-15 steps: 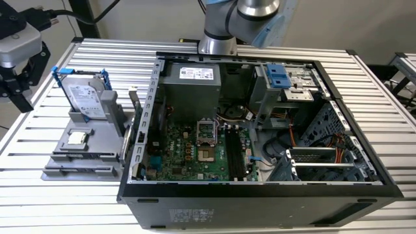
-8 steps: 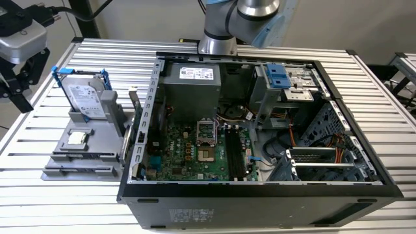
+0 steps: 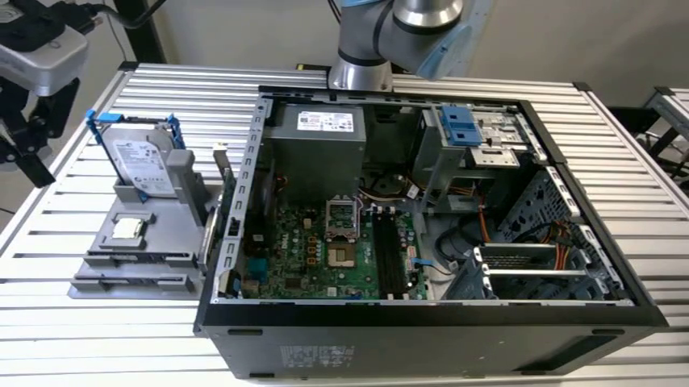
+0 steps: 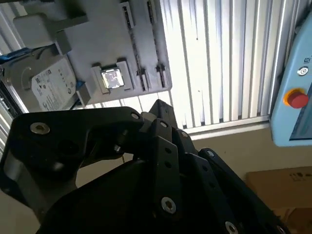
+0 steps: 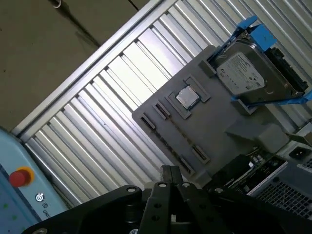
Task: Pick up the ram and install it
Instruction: 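Pick up the ram and move it above insertion slot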
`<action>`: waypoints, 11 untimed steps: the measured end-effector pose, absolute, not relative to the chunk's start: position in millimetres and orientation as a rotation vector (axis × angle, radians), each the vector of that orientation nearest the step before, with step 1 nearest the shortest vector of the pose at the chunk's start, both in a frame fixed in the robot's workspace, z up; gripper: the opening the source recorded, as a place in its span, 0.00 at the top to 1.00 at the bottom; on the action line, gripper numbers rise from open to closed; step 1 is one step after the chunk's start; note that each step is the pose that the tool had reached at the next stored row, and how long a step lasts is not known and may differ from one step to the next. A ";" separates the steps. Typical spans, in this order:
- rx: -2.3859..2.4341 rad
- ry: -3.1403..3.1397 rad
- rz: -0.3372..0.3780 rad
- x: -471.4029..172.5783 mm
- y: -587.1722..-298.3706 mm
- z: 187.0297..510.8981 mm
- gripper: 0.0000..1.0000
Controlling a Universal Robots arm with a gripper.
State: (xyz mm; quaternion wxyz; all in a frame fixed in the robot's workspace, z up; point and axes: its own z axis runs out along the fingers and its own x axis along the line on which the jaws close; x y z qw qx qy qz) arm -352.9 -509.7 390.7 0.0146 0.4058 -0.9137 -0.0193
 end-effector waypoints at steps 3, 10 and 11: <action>1.341 -2.810 -0.056 -352.9 -509.7 390.8 1.00; 1.457 -2.761 -0.047 -353.6 -509.6 390.8 1.00; 1.468 -2.766 -0.040 -353.7 -509.6 390.7 1.00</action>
